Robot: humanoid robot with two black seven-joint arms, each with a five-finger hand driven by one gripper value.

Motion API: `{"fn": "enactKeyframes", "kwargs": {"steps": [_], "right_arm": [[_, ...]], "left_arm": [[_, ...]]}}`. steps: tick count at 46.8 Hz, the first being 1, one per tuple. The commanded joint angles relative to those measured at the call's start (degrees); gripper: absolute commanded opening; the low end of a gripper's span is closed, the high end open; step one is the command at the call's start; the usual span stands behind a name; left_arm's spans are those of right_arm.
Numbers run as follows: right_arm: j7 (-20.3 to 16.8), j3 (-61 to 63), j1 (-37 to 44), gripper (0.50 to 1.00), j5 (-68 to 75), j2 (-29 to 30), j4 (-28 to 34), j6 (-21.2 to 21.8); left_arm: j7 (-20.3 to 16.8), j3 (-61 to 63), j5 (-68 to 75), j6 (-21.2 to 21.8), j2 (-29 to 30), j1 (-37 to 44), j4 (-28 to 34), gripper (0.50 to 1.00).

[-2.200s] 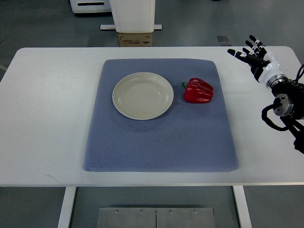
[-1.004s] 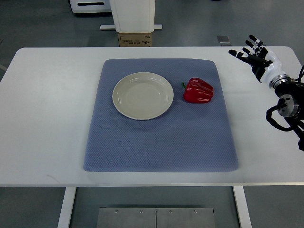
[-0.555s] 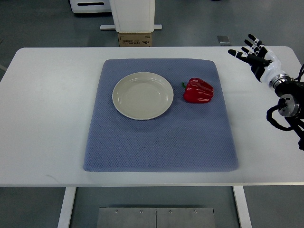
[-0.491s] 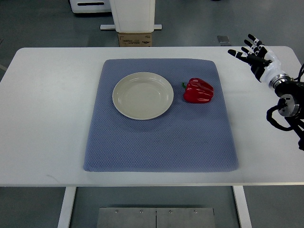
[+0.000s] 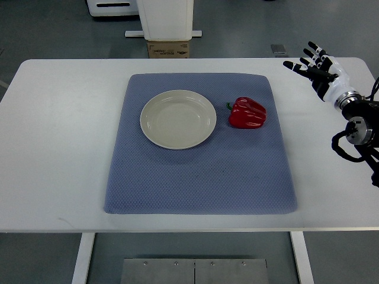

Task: Place red pepper on plate with right hand

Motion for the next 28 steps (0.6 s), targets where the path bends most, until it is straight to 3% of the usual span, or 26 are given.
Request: {"fn": "enactKeyframes", "kwargs": {"steps": [1,8,28], "right_arm": [[0.08,-1.15,0.19,1.0,-0.13,-0.14,0.09,0.52],[0.25,-6.07,1.77,1.0,-1.01,-1.02,0.26,1.22],[6.23,-20.05,7.3,1.0,-12.43,-2.16,0.35,1.31]], "left_arm": [[0.0,0.0,0.0,0.0,0.0,0.0,0.0,1.0],[0.0,0.0,0.0,0.0,0.0,0.0,0.0,1.0],[0.0,0.0,0.0,0.0,0.0,0.0,0.0,1.0]]}}
